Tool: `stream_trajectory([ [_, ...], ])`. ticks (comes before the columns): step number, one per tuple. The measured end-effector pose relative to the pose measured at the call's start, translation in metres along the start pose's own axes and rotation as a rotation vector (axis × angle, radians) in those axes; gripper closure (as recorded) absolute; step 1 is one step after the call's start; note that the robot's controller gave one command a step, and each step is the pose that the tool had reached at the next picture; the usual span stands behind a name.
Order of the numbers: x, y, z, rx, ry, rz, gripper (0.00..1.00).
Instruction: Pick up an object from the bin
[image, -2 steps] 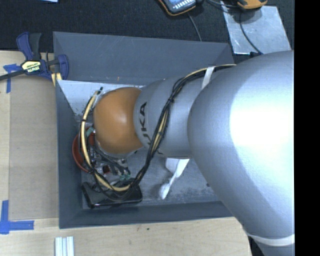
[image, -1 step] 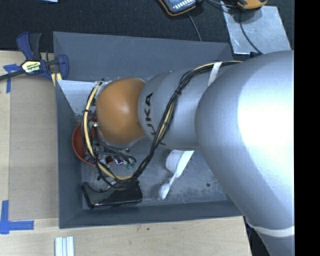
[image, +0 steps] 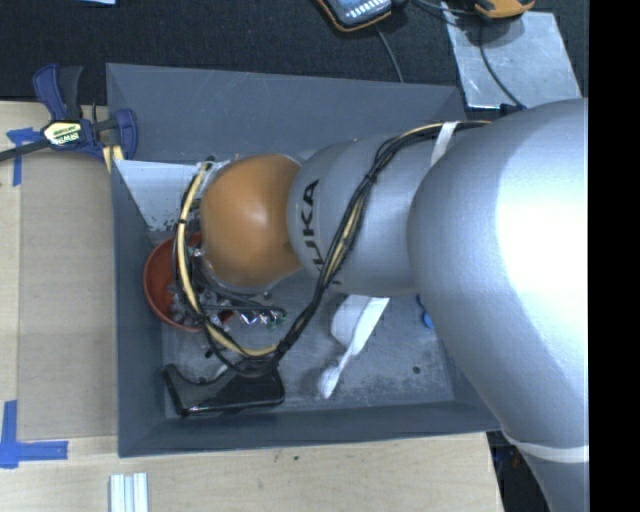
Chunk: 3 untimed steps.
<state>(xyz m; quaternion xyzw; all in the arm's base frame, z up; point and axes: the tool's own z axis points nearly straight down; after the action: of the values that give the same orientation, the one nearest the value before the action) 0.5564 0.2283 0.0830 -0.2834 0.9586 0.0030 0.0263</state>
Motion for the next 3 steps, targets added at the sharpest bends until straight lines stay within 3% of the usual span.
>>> stream_trajectory([
  [1,0.016,0.02,0.001,0.019,-0.018,-0.159,1.0],
  [2,0.02,-0.01,0.002,0.006,-0.034,-0.229,1.0],
  [3,0.018,0.002,0.001,0.044,-0.033,-0.571,1.0],
])
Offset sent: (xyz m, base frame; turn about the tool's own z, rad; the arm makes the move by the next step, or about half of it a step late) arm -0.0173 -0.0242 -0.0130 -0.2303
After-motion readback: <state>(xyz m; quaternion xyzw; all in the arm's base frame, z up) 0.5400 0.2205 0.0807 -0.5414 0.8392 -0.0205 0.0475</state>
